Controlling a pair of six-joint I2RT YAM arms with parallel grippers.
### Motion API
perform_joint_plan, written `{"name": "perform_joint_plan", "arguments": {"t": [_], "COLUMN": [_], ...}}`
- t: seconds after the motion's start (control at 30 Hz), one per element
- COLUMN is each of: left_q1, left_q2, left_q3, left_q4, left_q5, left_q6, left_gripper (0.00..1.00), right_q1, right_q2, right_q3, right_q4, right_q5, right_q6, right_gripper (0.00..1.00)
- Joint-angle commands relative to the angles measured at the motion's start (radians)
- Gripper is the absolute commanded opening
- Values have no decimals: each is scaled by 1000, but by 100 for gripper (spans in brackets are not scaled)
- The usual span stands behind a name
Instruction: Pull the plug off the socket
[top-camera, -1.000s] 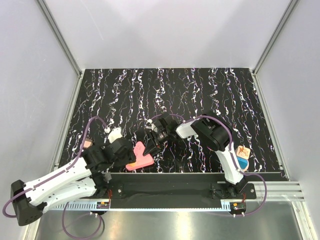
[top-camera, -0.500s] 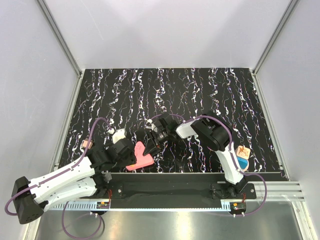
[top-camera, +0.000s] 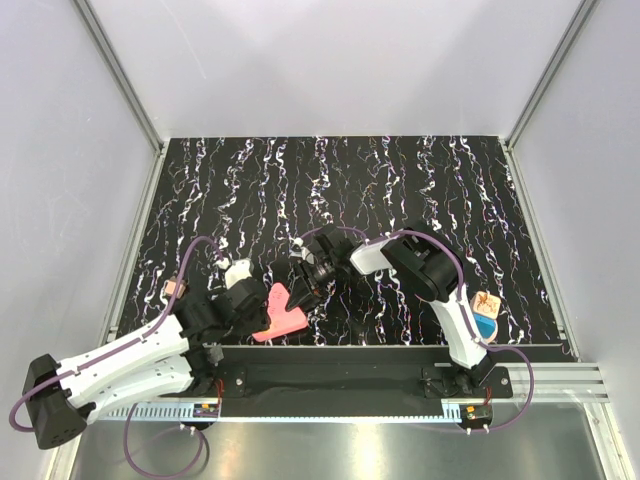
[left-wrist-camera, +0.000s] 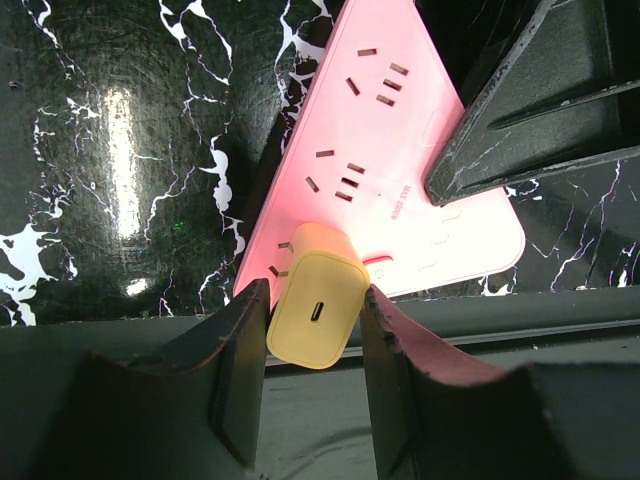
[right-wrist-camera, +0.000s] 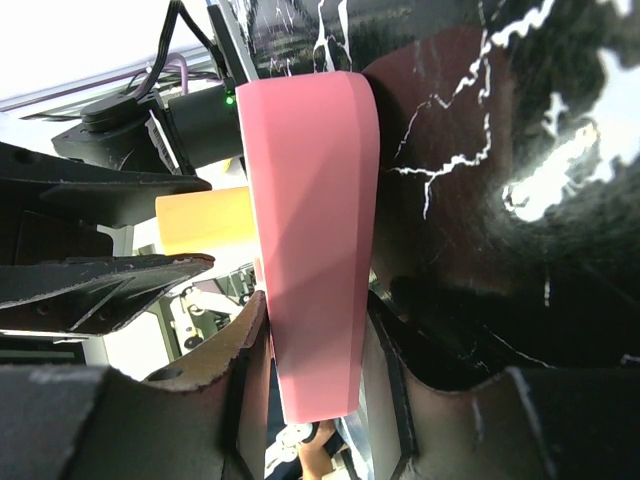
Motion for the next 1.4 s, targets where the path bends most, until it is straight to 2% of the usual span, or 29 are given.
{"name": "perform_joint_plan", "arguments": {"t": [0.0, 0.23, 0.37, 0.47, 0.63, 0.93, 1.0, 1.03, 1.2, 1.23, 1.37], "left_q1": [-1, -1, 2, 9, 9, 17, 70, 151, 366, 440, 601], "left_q2": [16, -40, -166, -179, -126, -165, -130, -111, -28, -12, 2], "left_q3": [29, 40, 10, 16, 25, 118, 161, 171, 212, 223, 273], "left_q4": [77, 163, 299, 301, 255, 57, -38, -68, -33, -23, -1], "left_q5": [-24, -74, -22, 1, -17, -263, -275, -236, -107, -67, -30], "left_q6": [-11, 107, 244, 283, 263, 84, 50, 84, 176, 205, 245], "left_gripper": [0, 0, 0, 0, 0, 0, 0, 0, 0, 0, 0], "right_q1": [13, 13, 13, 13, 13, 13, 13, 13, 13, 13, 13], "right_q2": [92, 105, 119, 129, 137, 123, 123, 125, 120, 119, 103], "right_q3": [-14, 35, 55, 59, 61, 53, 52, 52, 50, 46, 36], "right_q4": [-187, -343, -390, -394, -394, -374, -371, -373, -368, -367, -359], "right_q5": [227, 267, 276, 276, 279, 276, 275, 273, 267, 269, 269], "right_q6": [-49, -136, -171, -173, -174, -159, -161, -159, -158, -158, -156], "right_gripper": [0, 0, 0, 0, 0, 0, 0, 0, 0, 0, 0]}}
